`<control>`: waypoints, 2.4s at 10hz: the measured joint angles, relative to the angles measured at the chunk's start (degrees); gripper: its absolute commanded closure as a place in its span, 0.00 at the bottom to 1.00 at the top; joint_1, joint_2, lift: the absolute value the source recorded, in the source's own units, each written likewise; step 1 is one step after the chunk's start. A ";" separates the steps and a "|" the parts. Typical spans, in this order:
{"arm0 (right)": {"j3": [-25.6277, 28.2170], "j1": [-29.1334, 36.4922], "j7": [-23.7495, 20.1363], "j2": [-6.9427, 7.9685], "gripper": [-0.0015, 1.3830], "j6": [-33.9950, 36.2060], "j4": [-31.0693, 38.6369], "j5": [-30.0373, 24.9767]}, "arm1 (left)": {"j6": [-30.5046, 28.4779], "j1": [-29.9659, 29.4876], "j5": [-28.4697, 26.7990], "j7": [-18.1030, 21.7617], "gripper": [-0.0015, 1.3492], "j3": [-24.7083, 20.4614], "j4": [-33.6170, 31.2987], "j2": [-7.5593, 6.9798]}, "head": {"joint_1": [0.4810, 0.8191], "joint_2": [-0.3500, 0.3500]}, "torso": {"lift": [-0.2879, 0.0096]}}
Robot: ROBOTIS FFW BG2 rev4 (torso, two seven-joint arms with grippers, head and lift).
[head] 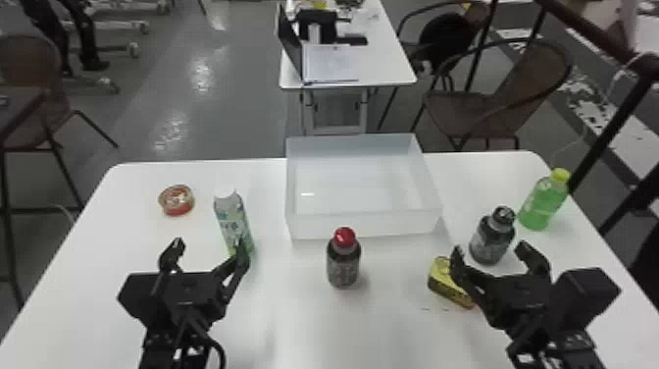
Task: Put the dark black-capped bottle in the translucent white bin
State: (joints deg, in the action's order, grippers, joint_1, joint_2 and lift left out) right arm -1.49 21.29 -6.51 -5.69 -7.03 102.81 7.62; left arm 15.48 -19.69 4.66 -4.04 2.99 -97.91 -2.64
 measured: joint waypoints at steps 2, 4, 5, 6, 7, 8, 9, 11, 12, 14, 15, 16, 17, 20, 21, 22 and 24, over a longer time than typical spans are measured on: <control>0.01 0.12 0.57 0.11 0.10 0.00 0.27 -0.22 | -0.01 0.00 0.02 0.00 0.19 0.00 0.00 0.00 | 0.63 0.53 | 0.75; 0.20 0.16 0.80 0.13 0.10 -0.01 0.44 -0.22 | 0.01 0.00 0.23 0.01 0.19 -0.05 0.00 0.00 | 0.63 0.52 | 0.75; 0.25 0.22 0.80 0.14 0.10 -0.09 0.46 -0.13 | 0.04 0.00 0.23 0.00 0.19 -0.06 0.00 0.00 | 0.63 0.52 | 0.75; 0.26 0.23 0.96 0.15 0.10 -0.27 0.44 -0.08 | -0.03 0.01 0.23 0.00 0.19 -0.05 0.00 0.02 | 0.63 0.52 | 0.75; 0.32 0.17 1.86 0.15 0.10 -0.46 0.41 -0.17 | -0.09 0.05 0.23 0.02 0.19 -0.07 0.00 0.07 | 0.63 0.52 | 0.75; 0.60 -0.19 3.03 0.16 0.10 -0.79 0.27 -0.36 | -0.09 0.08 0.23 0.02 0.19 -0.09 0.00 0.09 | 0.63 0.51 | 0.75; 1.54 -1.33 3.53 0.30 0.10 -1.28 -0.51 -0.40 | -0.10 0.12 0.23 0.00 0.19 -0.09 0.00 0.09 | 0.63 0.49 | 0.75; 5.40 -4.45 4.05 1.31 0.10 -2.12 -4.25 0.00 | -0.18 0.42 0.26 0.09 0.19 0.03 0.00 -0.04 | 0.63 0.43 | 0.75; 7.43 -5.76 4.07 2.05 0.10 -3.45 -7.55 1.25 | -0.19 0.50 0.28 0.15 0.19 0.05 0.00 -0.07 | 0.63 0.39 | 0.75; 9.04 -8.29 3.93 2.12 0.10 -6.67 -14.98 4.92 | -0.15 0.50 0.37 0.34 0.19 -0.09 0.00 -0.08 | 0.63 0.34 | 0.75; 9.07 -9.63 2.88 1.73 0.10 -7.28 -18.15 5.53 | -0.07 0.45 0.42 0.41 0.19 -0.16 0.00 -0.03 | 0.63 0.34 | 0.75; 9.06 -11.55 0.15 1.37 0.10 -7.53 -21.87 5.61 | 0.02 0.36 0.44 0.54 0.19 -0.20 0.00 0.12 | 0.63 0.34 | 0.75; 9.05 -14.00 -3.30 0.90 0.10 -7.68 -25.91 5.69 | 0.07 0.29 0.44 0.78 0.19 -0.30 0.00 0.27 | 0.63 0.36 | 0.75; 9.05 -19.63 -7.86 -0.21 0.10 -7.86 -34.25 4.25 | -0.04 0.13 0.36 1.51 0.19 -0.64 0.00 0.81 | 0.63 0.37 | 0.75; 9.03 -20.85 -7.86 -0.23 0.10 -8.31 -36.11 3.58 | -0.09 0.05 0.27 2.15 0.19 -0.99 0.00 1.21 | 0.63 0.37 | 0.75; 8.98 -22.59 -8.26 -0.28 0.10 -8.77 -38.68 2.81 | -0.10 -0.04 0.11 2.98 0.19 -1.57 0.00 1.79 | 0.63 0.37 | 0.75; 8.96 -28.36 -13.23 -0.94 0.10 -9.59 -46.41 0.93 | -0.24 -0.17 -0.19 3.97 0.19 -2.21 0.00 2.54 | 0.63 0.39 | 0.75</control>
State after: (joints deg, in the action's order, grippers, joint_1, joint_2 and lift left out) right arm 7.47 -7.07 -19.74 -6.63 -16.61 56.40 8.54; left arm 15.24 -19.86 4.47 -0.07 0.77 -97.91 -0.10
